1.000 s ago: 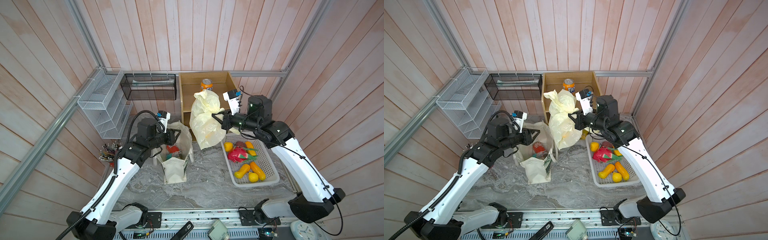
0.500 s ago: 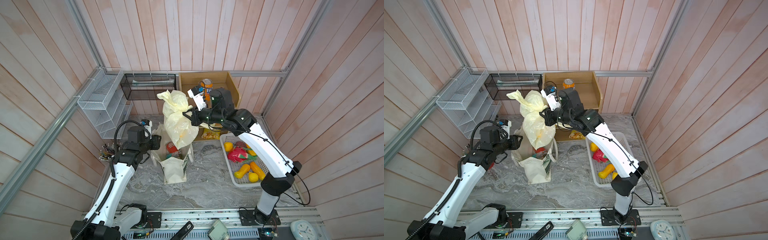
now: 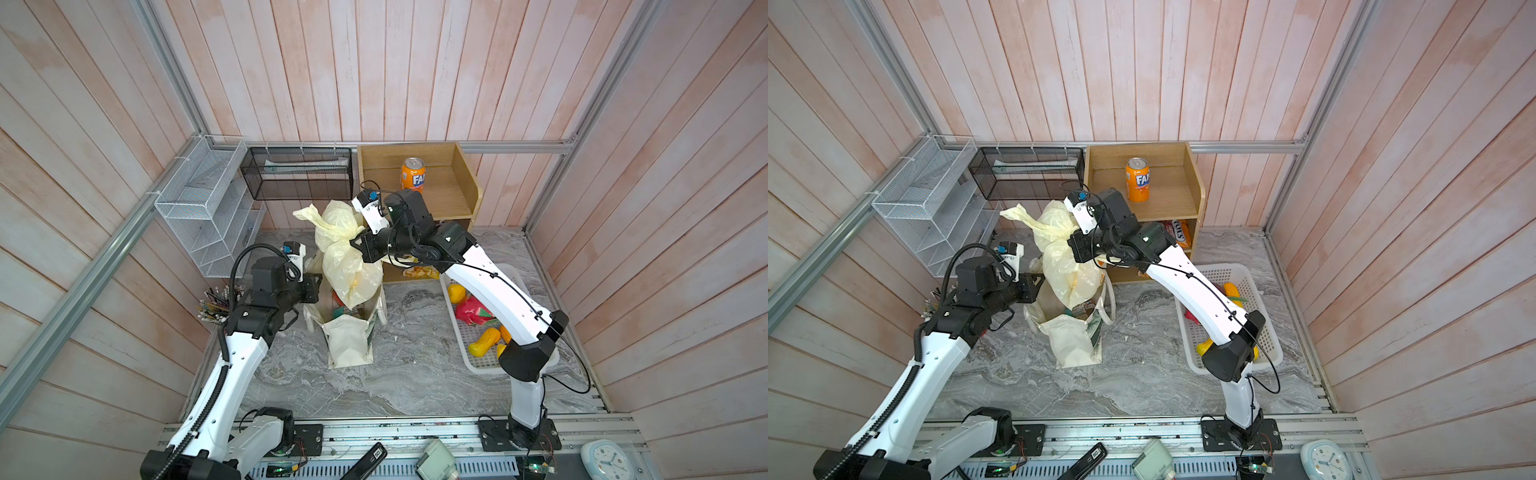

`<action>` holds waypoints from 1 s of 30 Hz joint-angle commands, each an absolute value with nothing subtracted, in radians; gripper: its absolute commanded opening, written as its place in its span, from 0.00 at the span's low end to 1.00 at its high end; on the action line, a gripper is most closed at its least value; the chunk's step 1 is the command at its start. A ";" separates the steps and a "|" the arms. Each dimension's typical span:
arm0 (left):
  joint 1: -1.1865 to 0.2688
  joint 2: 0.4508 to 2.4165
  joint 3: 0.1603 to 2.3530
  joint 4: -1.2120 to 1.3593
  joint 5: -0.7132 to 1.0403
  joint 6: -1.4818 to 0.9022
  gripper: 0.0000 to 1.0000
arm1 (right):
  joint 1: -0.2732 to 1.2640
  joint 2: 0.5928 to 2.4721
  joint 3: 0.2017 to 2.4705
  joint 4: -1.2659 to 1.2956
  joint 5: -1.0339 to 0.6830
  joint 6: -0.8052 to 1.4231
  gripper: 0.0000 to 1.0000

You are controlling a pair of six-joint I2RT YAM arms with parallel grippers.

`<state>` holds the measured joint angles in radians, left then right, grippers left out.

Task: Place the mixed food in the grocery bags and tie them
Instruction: 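Carry the cream bag with the right gripper and lower it into the canvas tote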

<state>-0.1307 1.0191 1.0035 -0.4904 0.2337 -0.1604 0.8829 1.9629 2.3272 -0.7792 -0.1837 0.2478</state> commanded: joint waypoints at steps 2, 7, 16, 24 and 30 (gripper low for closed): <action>-0.124 0.973 1.074 -0.480 0.182 -0.146 0.49 | 0.888 1.939 2.324 -0.778 -0.167 0.268 0.00; -0.123 0.998 1.079 -0.528 0.140 -0.121 0.50 | 0.900 1.941 2.330 -0.773 -0.183 0.282 0.00; -0.106 0.988 0.955 -0.498 0.142 -0.120 0.52 | 0.934 1.973 2.399 -0.821 -0.176 0.268 0.00; -0.091 1.002 0.901 -0.454 0.246 -0.113 0.07 | 0.937 1.992 2.379 -0.851 -0.170 0.248 0.00; -0.089 0.992 0.900 -0.417 0.318 -0.120 0.00 | 0.937 2.023 2.337 -0.892 -0.172 0.214 0.00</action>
<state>-0.0937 1.0023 0.9070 -0.4610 0.2577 -0.1238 0.9333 1.9869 2.3539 -0.8425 -0.1768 0.2443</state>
